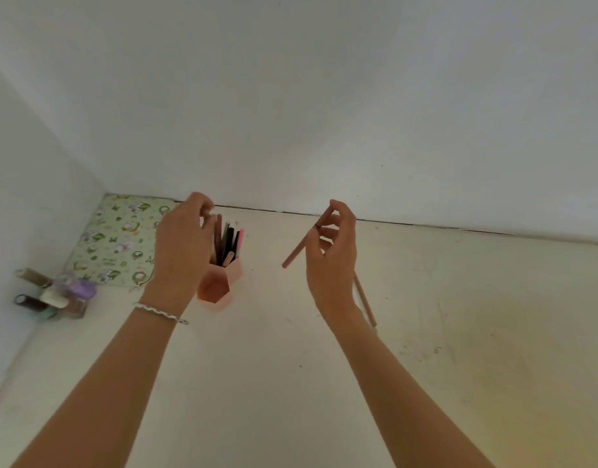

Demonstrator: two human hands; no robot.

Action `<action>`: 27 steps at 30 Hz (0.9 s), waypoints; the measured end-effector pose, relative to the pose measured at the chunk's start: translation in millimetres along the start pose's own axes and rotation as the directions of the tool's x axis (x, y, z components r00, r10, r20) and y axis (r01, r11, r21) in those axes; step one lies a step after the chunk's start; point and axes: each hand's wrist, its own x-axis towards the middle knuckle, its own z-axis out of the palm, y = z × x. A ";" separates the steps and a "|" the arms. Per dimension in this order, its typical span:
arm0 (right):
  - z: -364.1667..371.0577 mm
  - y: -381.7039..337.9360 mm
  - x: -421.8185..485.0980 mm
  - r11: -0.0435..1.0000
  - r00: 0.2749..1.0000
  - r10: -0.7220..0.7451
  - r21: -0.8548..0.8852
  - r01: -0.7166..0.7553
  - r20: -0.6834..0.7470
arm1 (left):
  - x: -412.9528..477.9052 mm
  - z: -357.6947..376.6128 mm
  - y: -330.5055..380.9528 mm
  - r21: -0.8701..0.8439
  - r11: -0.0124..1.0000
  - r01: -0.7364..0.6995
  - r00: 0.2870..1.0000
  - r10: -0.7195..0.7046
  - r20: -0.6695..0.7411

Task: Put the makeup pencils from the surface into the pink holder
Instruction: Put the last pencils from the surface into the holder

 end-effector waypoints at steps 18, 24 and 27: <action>80.2 25.3 -32.1 0.606 0.756 -0.527 -0.453 0.654 0.387 | 5.0 -39.1 1.4 -0.196 0.980 0.015 0.973 -0.059 -0.222; 38.0 26.7 -11.9 0.805 0.898 -0.436 -0.418 0.421 0.063 | -13.1 -13.0 40.1 -0.286 0.956 -0.065 0.958 -0.020 -0.285; 1.3 32.3 4.0 0.879 0.942 -0.314 -0.413 0.240 -0.121 | -42.0 30.2 73.0 -0.281 0.953 -0.108 0.990 0.078 -0.116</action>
